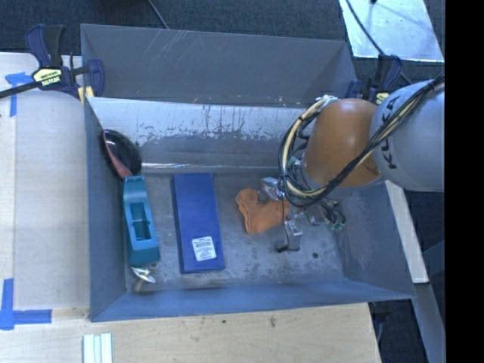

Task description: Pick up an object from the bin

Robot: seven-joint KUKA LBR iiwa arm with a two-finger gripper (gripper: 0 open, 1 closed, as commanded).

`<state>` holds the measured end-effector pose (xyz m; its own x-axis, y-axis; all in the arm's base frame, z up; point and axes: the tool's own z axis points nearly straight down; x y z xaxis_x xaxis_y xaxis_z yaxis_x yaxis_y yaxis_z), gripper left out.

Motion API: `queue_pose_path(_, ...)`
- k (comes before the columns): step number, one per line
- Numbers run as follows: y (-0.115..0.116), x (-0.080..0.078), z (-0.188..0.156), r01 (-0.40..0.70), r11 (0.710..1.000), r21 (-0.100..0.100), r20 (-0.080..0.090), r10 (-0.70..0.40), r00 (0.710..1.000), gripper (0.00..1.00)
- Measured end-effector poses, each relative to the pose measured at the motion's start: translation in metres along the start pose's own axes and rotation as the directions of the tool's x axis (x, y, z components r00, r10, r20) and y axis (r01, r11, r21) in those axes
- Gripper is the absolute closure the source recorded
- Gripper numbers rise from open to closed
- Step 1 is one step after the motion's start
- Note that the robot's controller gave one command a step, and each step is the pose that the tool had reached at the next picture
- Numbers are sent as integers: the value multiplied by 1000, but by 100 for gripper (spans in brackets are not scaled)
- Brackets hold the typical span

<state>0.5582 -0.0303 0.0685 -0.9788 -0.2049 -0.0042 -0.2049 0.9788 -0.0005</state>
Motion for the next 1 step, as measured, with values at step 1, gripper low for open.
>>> queue_pose_path(1,8,-13,-2,126,992,1,1,-126,992,0)
